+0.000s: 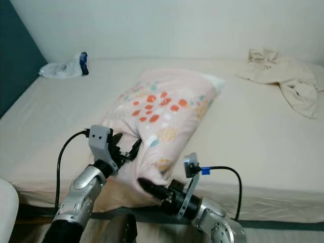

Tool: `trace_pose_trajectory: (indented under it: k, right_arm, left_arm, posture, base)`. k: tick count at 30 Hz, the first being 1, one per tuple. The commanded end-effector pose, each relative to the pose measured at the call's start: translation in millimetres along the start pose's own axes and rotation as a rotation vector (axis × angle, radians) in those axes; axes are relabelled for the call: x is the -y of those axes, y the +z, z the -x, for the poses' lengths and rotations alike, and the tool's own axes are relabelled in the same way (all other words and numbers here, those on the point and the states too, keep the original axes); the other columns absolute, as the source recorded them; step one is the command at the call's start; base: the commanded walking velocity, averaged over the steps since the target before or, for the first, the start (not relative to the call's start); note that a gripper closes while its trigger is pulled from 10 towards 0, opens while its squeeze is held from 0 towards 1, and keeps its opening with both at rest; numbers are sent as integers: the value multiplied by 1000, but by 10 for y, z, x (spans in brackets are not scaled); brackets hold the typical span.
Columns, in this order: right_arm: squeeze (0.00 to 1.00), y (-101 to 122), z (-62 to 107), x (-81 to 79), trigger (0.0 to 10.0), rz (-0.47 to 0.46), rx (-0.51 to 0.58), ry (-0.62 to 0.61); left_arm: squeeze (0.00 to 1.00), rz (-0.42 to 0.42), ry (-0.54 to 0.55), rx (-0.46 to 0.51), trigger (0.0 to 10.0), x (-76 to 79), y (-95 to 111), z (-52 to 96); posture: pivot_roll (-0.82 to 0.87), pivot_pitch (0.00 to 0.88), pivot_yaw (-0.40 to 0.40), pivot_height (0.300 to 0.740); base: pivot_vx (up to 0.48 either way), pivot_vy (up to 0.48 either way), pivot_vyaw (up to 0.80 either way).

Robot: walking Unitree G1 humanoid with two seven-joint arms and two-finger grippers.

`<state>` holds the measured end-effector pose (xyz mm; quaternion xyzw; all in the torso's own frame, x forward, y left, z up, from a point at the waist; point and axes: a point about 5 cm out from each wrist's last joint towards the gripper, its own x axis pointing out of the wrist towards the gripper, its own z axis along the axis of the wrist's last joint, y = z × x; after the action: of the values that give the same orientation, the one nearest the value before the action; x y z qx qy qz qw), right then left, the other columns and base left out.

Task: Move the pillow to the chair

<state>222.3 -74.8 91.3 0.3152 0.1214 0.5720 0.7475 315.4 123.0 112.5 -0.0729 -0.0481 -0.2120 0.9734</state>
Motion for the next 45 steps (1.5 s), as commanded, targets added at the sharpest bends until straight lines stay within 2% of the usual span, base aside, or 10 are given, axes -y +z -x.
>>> trace_pose_trajectory:
  k: [1,13,19,20,25,34,37,41,43,45]
  right_arm:
    - [0,-79,-181,-122,0,0,-67,110]
    - [0,-383,-306,-170,0,-51,-306,178]
    - [0,-427,-252,242,0,61,-411,-104]
    - [0,-308,-177,439,0,106,-366,-281]
    - [0,95,138,845,0,164,-191,-694]
    - [0,57,685,1054,0,155,-349,-999]
    - [0,-74,939,951,0,165,-555,-944]
    - [0,-88,963,875,0,161,-589,-878]
    - [0,-95,1081,579,0,197,-690,-671]
    - [0,-95,1081,579,0,197,-690,-671]
  left_arm:
    - [0,6,-15,-20,10000,46,-68,-17]
    - [0,3,-7,3,10000,-82,-56,-24]
    - [0,-2,-50,11,10000,-36,-54,-93]
    - [0,-3,-73,4,10000,-1,-74,-103]
    - [0,-20,-160,-21,10000,117,-130,-109]
    - [0,-119,-241,-29,10000,215,-116,-163]
    - [0,-113,-232,-23,10000,203,-105,-176]
    - [0,-112,-232,-24,10000,199,-107,-175]
    - [0,-108,-235,-27,10000,207,-117,-183]
    - [0,-108,-235,-27,10000,207,-117,-183]
  posture:
    - [22,16,35,583]
    - [32,0,14,583]
    - [22,0,15,583]
    - [14,0,18,583]
    - [0,0,22,583]
    - [1,0,24,583]
    - [-5,0,28,583]
    - [-12,0,32,583]
    - [-24,0,35,583]
    - [-24,0,35,583]
  base:
    - [0,0,0]
    - [0,0,0]
    - [0,0,0]
    - [0,0,0]
    - [0,0,0]
    - [0,0,0]
    - [0,0,0]
    - [0,0,0]
    - [0,0,0]
    - [0,0,0]
